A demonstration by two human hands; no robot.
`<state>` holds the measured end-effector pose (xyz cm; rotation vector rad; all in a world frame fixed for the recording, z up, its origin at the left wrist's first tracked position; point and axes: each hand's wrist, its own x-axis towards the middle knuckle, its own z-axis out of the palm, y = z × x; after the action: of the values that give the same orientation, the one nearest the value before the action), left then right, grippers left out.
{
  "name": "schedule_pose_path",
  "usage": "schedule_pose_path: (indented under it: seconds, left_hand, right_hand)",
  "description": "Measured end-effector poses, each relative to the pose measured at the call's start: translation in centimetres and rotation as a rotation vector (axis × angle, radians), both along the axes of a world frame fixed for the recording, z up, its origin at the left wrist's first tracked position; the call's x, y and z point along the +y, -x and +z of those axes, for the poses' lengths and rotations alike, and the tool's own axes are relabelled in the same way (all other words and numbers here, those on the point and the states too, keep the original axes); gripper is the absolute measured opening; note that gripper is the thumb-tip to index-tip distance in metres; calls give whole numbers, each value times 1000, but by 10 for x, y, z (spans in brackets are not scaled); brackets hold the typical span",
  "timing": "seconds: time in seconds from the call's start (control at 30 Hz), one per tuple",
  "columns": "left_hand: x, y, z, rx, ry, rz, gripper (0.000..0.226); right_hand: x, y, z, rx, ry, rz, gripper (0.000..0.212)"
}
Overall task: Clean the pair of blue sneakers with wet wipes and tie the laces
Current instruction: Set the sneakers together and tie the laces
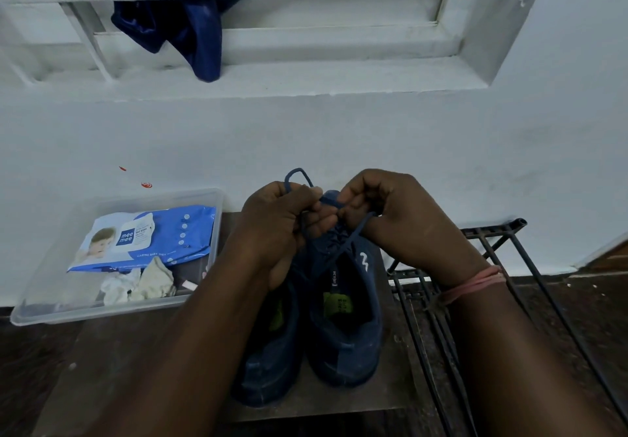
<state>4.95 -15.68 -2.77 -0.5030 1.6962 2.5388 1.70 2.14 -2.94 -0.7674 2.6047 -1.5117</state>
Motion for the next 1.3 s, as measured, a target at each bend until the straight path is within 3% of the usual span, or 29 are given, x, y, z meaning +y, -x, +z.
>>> schedule_pose_path:
  seconds: [0.2,0.37,0.47,0.57,0.63,0.77,0.87,1.0,1.17,1.23,1.3]
  left_hand:
    - [0,0,0,-5,69,20,7]
    - [1,1,-3,21,81,71,7]
    - [-2,1,-1,24,85,93,8]
    - [-2,1,-2,19,122,83,11]
    - [-1,1,-3,17,134,92,12]
    - [-1,-1,4,18,70,10,14]
    - [0,-4,9,32,107,-64,15]
    - [-5,-4,8,11,218,-74,15]
    - [-15,-5,8,-14,202,-138,19]
    - [-20,-4,10,-13,253,-145,23]
    - [-32,-5,15,-32,417,-156,19]
  right_hand:
    - [-2,-6,5,-254,162,134,28]
    - [-8,-6,2,-143,73,114,27]
    - [-3,-6,6,-202,66,46,22]
    - [3,-5,9,-81,-146,-11,6]
    - [6,-5,13,-5,-197,-58,10]
    - [12,-10,31,48,-53,-40,16]
    - [14,-10,33,-173,152,30,25]
    - [21,-10,35,-414,580,142,16]
    - [32,-8,36,-644,1030,283,31]
    - [32,-5,32,-714,1040,217,29]
    - [36,2,26,-637,805,-55,29]
